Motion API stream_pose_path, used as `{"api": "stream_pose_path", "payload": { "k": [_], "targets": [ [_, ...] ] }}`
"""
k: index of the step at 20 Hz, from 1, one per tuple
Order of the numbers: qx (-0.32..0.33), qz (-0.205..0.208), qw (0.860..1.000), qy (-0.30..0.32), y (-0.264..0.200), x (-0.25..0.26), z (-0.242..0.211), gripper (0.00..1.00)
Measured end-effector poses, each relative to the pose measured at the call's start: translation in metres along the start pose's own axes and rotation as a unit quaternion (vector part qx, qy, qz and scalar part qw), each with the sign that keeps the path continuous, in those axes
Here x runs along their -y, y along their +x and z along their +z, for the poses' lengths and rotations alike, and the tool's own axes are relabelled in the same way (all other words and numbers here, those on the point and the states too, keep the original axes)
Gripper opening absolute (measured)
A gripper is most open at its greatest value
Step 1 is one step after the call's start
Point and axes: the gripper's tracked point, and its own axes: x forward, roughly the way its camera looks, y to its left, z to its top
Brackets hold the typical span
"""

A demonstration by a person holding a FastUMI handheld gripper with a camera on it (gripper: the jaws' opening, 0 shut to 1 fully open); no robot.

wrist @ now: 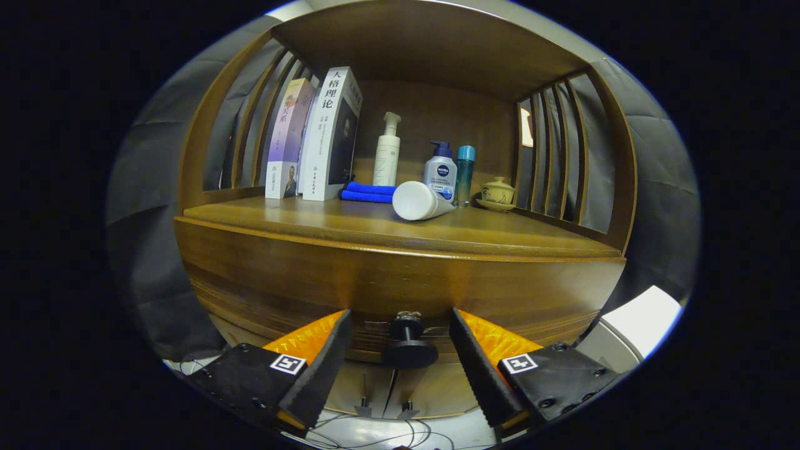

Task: Pull open the drawer, take out the items inside it, and place them on the countertop above the cabinet.

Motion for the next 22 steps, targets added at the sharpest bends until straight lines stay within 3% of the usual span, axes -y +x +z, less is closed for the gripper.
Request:
{"api": "stream_pose_path", "payload": {
  "k": [4, 8, 12, 18, 22],
  "targets": [
    [0.02, -0.008, 1.0, -0.007, -0.026, 0.011, 0.02, 0.98],
    [0.068, 0.023, 0.997, 0.023, -0.081, 0.011, 0.062, 0.98],
    [0.113, 0.029, 0.993, 0.033, -0.135, 0.029, 0.104, 0.98],
    [0.165, 0.011, 0.983, 0.079, -0.207, 0.073, 0.134, 0.98],
    [0.18, -0.009, 0.982, 0.064, -0.245, 0.089, 0.137, 0.97]
  ]
}}
